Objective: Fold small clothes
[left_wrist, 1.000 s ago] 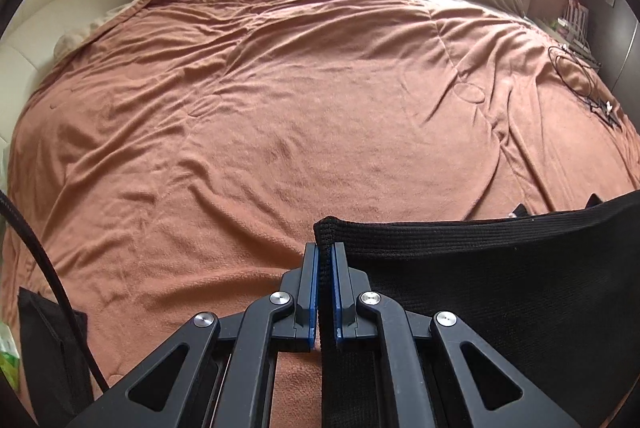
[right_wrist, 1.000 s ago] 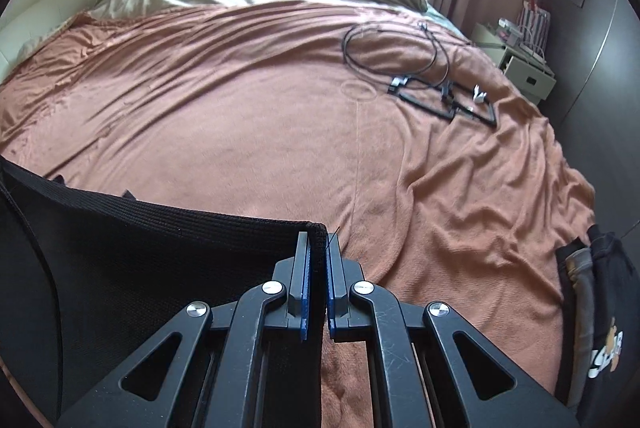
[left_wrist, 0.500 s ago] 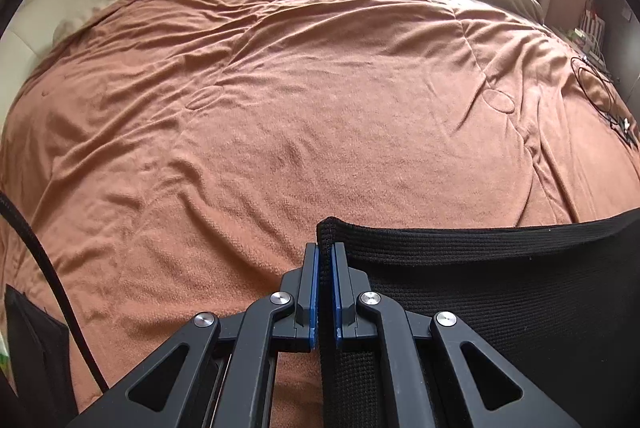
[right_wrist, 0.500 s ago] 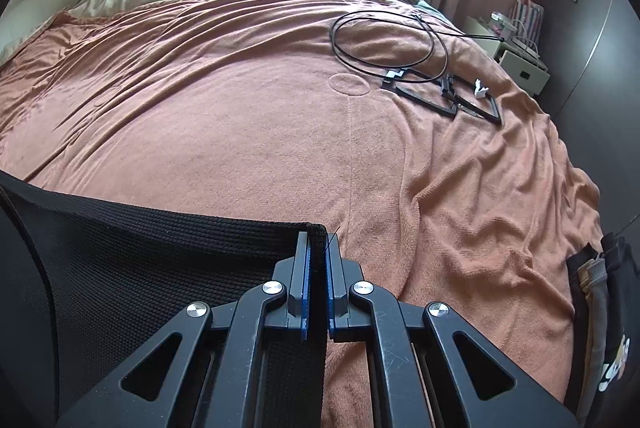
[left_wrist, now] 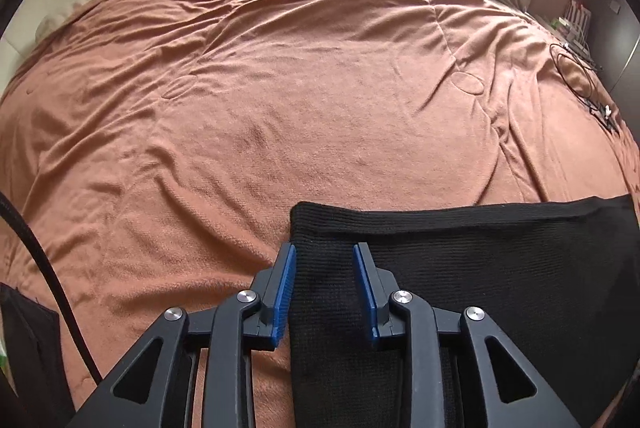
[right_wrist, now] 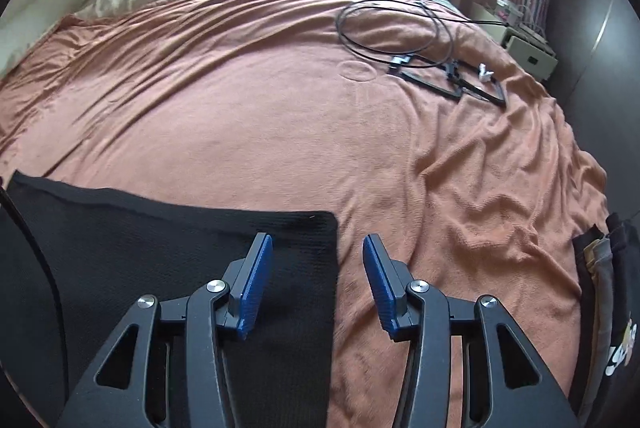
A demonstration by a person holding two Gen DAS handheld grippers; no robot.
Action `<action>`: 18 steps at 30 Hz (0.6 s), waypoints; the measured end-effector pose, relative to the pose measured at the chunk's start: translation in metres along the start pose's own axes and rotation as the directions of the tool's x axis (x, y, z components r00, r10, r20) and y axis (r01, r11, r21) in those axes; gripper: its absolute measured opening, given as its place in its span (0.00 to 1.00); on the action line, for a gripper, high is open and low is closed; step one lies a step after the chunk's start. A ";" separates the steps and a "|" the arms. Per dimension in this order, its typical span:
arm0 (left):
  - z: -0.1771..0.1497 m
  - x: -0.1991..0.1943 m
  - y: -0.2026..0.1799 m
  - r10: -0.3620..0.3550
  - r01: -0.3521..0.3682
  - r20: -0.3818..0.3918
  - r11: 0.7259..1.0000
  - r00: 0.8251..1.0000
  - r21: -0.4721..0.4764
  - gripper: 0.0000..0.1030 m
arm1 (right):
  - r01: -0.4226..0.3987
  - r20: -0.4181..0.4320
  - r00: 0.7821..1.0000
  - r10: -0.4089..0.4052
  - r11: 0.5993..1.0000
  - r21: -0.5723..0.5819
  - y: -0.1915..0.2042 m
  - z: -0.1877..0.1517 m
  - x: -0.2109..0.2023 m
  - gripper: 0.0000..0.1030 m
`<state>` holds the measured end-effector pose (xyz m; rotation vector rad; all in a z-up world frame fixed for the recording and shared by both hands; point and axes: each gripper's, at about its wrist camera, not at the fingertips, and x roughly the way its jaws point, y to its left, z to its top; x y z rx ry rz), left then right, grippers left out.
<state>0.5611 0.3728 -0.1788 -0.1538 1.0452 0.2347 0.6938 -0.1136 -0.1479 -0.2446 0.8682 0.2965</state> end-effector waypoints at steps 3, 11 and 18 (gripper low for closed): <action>-0.006 -0.010 -0.010 -0.016 0.016 0.007 1.000 1.000 0.022 0.31 | -0.024 -0.004 1.000 0.024 0.999 -0.028 0.004 -0.005 -0.010 0.44; -0.026 0.000 -0.036 -0.055 0.058 -0.049 0.995 0.997 0.080 0.31 | -0.128 -0.081 0.989 0.120 0.986 -0.105 0.018 -0.021 -0.007 0.44; -0.035 0.030 -0.043 -0.043 0.055 -0.100 0.991 0.994 0.123 0.31 | -0.137 -0.153 0.982 0.114 0.980 -0.146 0.026 -0.021 0.030 0.44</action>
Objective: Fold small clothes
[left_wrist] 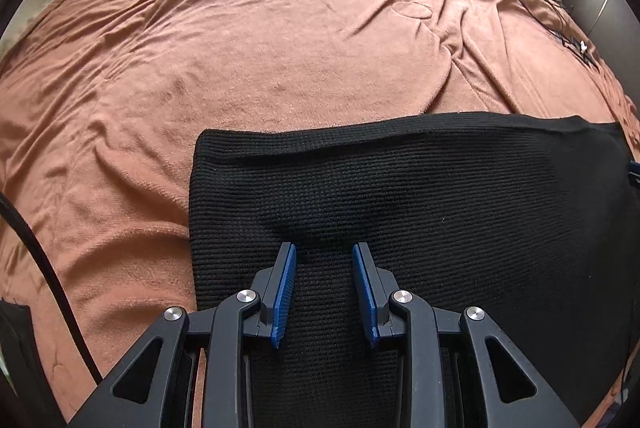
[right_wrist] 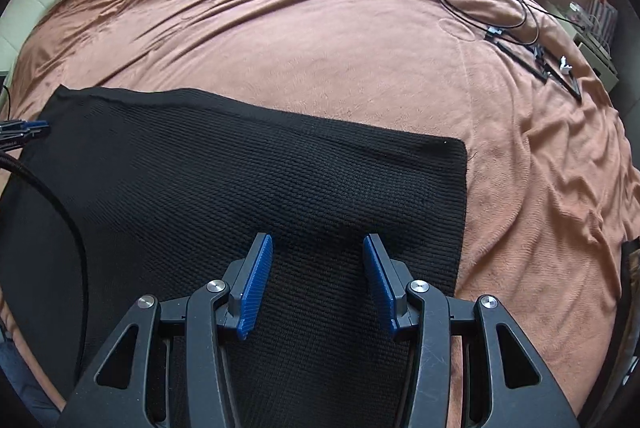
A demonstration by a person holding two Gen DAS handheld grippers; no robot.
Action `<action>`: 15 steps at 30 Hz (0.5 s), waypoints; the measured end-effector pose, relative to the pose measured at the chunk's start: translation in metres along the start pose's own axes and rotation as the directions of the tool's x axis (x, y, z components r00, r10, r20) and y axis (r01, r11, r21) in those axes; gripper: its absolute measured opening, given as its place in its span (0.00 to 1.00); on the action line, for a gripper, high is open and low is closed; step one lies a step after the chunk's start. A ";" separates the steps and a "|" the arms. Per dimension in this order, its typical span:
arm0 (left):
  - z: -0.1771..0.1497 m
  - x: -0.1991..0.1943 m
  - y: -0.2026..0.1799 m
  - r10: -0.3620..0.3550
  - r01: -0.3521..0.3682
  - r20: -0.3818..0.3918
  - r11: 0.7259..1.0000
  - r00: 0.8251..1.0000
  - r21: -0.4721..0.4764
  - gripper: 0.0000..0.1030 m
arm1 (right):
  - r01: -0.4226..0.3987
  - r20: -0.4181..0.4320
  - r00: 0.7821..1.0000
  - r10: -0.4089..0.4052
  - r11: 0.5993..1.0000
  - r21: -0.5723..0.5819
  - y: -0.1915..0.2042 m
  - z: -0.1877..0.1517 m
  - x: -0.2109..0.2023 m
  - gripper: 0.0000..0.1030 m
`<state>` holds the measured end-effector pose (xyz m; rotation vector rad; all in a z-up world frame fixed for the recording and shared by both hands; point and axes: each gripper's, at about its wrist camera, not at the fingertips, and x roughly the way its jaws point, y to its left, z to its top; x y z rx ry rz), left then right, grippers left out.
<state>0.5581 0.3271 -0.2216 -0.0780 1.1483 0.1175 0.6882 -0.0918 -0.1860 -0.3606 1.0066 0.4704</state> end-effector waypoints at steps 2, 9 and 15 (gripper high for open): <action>0.005 0.003 0.003 -0.002 0.002 0.014 1.000 1.000 -0.011 0.31 | 0.009 0.016 1.000 -0.009 1.000 0.012 -0.003 0.005 0.003 0.44; 0.021 0.013 0.009 0.015 -0.013 0.037 0.998 0.999 -0.061 0.32 | 0.075 0.021 0.997 -0.077 0.995 0.072 -0.018 0.026 0.020 0.43; 0.018 -0.006 0.013 0.008 -0.003 0.055 0.996 0.998 -0.088 0.32 | 0.039 0.049 0.998 -0.044 0.995 0.095 -0.015 0.024 0.001 0.43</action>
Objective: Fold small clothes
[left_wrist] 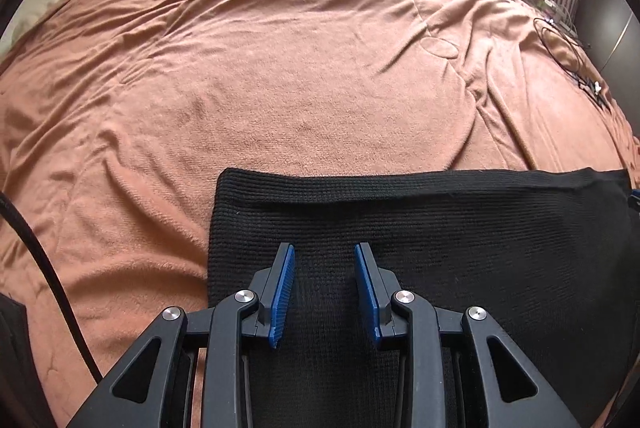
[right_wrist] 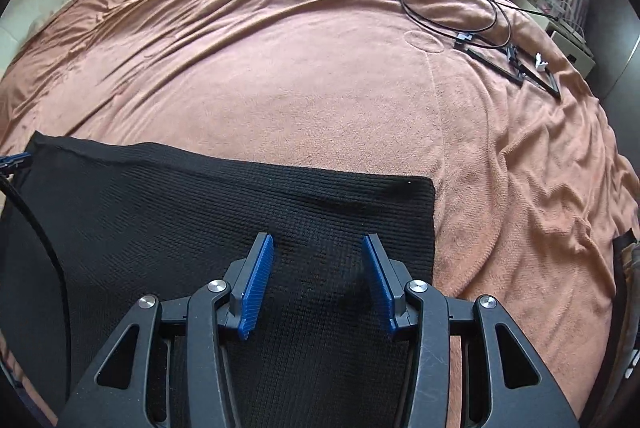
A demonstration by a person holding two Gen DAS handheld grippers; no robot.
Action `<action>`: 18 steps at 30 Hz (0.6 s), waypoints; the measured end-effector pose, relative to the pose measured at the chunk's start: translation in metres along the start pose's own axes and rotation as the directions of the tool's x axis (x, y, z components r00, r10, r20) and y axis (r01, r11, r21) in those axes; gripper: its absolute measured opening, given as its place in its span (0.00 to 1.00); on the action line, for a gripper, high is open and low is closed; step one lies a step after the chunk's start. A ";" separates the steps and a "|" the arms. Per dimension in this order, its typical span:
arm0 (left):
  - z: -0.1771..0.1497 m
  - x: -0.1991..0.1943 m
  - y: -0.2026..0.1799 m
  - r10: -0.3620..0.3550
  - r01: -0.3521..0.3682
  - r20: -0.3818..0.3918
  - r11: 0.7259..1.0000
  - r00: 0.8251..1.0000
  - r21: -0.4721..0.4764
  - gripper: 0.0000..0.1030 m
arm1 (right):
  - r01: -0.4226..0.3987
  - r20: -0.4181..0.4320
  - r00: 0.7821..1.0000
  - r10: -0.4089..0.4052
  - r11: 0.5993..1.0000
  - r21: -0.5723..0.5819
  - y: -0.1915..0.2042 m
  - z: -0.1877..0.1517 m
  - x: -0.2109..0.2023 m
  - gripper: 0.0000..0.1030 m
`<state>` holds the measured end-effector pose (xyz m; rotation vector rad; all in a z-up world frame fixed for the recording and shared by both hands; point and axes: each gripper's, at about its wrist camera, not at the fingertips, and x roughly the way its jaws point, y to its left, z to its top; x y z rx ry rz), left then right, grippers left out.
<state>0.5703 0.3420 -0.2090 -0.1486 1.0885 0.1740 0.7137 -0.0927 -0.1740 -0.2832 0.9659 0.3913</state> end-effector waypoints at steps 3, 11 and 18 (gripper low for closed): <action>-0.007 -0.012 0.001 -0.008 0.008 -0.003 1.000 1.000 0.007 0.32 | -0.003 -0.004 1.000 0.003 1.000 -0.008 -0.003 -0.008 -0.011 0.43; -0.044 -0.050 -0.010 -0.049 0.049 -0.012 0.999 0.999 0.008 0.32 | -0.085 -0.056 0.995 0.085 0.996 0.007 -0.006 -0.043 -0.045 0.43; -0.100 -0.077 -0.021 -0.060 0.060 -0.023 0.998 0.998 0.006 0.32 | -0.137 -0.067 0.988 0.141 0.989 0.059 -0.003 -0.087 -0.082 0.43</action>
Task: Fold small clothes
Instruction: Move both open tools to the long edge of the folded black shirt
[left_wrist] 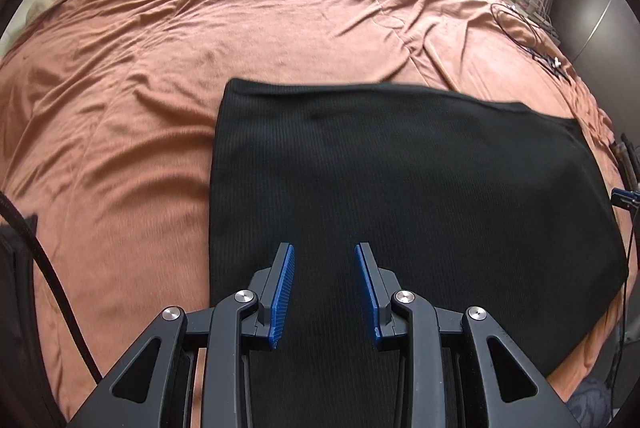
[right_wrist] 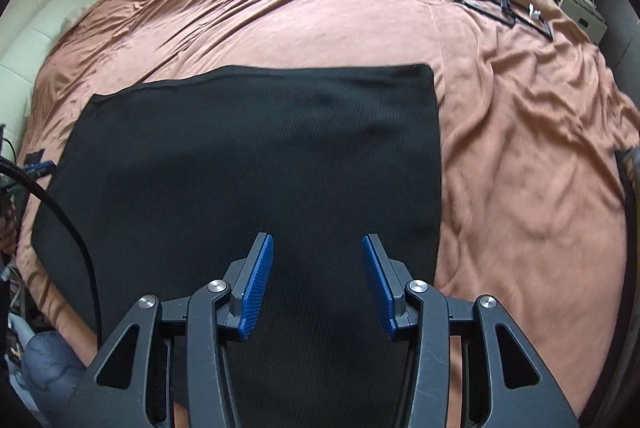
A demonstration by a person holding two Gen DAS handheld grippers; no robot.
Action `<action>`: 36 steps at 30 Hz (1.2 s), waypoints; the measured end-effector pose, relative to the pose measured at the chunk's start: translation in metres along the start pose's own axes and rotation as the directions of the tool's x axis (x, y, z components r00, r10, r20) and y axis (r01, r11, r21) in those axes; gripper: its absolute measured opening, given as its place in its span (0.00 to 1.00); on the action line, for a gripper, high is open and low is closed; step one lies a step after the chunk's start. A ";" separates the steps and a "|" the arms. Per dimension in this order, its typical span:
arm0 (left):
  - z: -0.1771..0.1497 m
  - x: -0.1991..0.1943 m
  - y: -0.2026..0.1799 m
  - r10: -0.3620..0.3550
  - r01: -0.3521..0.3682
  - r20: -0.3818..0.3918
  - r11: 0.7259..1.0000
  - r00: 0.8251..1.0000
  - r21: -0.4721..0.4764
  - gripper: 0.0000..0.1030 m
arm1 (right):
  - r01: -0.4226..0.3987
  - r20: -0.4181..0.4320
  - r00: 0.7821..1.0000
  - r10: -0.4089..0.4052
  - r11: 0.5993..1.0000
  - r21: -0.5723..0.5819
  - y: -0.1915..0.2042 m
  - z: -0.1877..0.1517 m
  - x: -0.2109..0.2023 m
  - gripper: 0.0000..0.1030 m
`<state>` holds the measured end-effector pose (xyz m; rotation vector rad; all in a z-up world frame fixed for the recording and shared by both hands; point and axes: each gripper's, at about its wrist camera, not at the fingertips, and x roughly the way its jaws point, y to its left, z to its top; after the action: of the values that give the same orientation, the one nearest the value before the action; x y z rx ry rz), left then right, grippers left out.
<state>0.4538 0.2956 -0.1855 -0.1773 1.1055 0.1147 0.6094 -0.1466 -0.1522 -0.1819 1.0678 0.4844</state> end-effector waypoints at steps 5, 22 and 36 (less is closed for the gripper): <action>-0.040 -0.011 -0.004 -0.016 0.016 -0.013 1.000 1.000 -0.015 0.32 | 0.000 0.004 1.000 0.000 1.000 0.006 0.008 -0.037 -0.018 0.43; -0.130 -0.026 0.010 0.037 -0.035 0.011 0.990 0.999 -0.137 0.32 | 0.075 -0.032 0.997 -0.072 0.991 0.113 0.020 -0.136 -0.032 0.43; -0.159 -0.076 0.021 -0.049 0.067 0.082 0.969 0.995 -0.237 0.32 | 0.073 0.028 0.997 -0.075 0.994 0.086 0.044 -0.118 -0.118 0.43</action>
<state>0.2770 0.2838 -0.1890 -0.4180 1.0079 0.2013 0.4487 -0.1862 -0.1018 -0.1381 1.0452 0.3736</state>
